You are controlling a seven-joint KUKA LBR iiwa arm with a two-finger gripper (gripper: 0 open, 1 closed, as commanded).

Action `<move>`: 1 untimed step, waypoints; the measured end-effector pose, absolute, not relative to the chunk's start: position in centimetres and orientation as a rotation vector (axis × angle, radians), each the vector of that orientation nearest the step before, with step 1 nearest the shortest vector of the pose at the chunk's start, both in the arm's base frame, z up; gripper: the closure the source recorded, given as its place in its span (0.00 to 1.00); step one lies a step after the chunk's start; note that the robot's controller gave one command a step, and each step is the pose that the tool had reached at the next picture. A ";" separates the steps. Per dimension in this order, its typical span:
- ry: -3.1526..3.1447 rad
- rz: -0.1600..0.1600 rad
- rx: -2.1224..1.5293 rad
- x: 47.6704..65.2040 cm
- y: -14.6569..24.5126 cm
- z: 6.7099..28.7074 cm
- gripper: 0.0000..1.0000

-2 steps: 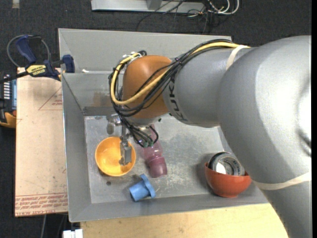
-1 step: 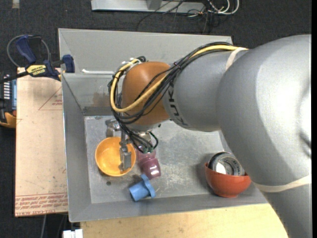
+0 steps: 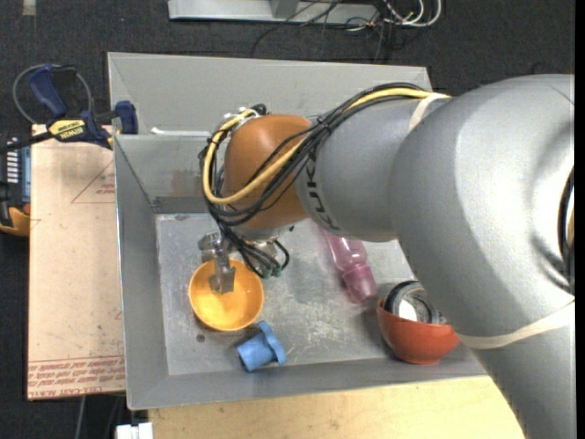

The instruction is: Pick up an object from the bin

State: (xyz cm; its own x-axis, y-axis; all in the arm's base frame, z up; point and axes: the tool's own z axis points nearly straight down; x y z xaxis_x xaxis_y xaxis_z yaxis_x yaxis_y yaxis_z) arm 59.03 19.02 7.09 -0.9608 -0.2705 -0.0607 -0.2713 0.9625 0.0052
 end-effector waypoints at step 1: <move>3.053 0.021 -0.421 59.0 19.0 7.1 1.00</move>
Offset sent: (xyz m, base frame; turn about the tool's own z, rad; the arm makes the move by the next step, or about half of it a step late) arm 0.0205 0.0182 0.1068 -0.0011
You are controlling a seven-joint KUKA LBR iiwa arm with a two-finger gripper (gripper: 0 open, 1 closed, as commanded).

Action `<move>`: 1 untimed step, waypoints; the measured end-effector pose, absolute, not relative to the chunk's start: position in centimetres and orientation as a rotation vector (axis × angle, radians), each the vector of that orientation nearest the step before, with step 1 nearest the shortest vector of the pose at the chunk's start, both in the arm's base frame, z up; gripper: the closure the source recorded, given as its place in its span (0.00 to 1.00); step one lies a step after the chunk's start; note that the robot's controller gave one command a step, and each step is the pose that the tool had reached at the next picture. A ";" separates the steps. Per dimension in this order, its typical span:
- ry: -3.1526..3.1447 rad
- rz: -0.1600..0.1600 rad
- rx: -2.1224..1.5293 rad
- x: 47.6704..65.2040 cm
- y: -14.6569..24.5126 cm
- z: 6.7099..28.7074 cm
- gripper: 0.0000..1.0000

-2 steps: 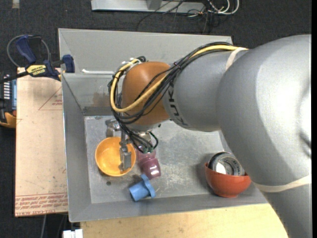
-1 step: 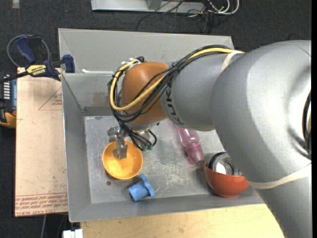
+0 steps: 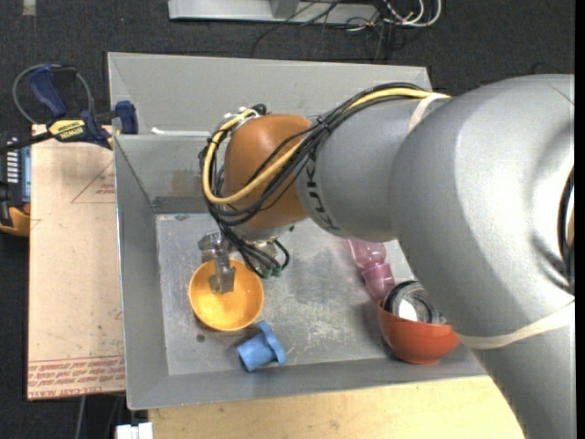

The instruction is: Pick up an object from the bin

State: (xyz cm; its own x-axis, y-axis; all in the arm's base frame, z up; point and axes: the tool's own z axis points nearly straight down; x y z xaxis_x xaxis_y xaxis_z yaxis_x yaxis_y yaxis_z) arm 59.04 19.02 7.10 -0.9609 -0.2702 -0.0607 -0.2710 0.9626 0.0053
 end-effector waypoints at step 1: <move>3.063 0.017 -0.424 59.4 19.5 10.3 1.00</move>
Offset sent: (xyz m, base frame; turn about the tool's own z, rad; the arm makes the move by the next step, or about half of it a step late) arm -0.0403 0.0310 -0.0010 0.0156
